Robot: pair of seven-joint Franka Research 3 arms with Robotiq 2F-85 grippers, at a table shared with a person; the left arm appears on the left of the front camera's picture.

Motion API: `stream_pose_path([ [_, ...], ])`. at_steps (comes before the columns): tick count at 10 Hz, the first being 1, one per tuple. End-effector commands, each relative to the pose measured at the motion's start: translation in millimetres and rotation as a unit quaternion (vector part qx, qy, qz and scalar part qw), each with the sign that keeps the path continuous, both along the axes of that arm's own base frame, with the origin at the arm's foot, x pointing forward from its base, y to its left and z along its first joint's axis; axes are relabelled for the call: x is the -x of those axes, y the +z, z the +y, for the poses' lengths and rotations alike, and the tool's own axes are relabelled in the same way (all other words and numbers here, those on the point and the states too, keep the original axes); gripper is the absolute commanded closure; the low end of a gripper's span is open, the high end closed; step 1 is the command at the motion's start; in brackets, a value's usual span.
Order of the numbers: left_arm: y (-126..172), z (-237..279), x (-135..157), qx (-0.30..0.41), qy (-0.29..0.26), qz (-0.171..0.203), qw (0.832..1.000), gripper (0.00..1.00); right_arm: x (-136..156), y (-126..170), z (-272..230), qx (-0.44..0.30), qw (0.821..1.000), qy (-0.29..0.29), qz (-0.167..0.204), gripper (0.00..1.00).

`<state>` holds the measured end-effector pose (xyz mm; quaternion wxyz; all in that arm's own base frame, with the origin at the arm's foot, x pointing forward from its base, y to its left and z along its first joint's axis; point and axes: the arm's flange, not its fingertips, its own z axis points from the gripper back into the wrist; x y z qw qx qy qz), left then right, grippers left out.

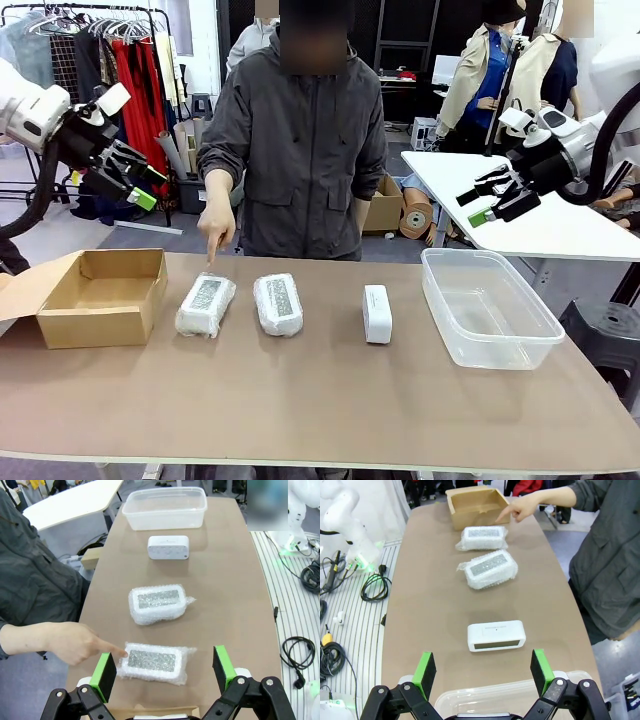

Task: Separate and place wrapped and unwrapped clocks.
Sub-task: Pick up the Digital clock indicated by the person.

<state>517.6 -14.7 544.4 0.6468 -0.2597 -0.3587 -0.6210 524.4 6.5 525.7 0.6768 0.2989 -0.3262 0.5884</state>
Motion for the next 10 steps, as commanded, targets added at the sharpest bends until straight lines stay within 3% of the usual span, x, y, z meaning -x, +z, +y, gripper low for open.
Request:
stream_pose_path([
  [1,1.6,0.8,0.7,0.001,0.0,-0.001,1.0,0.0,0.5,1.1,1.2,0.0,1.0,0.002,-0.001,0.0],
  [10,1.6,0.8,0.7,0.001,0.0,-0.001,1.0,0.0,0.5,1.1,1.2,0.0,1.0,0.002,-0.001,0.0],
])
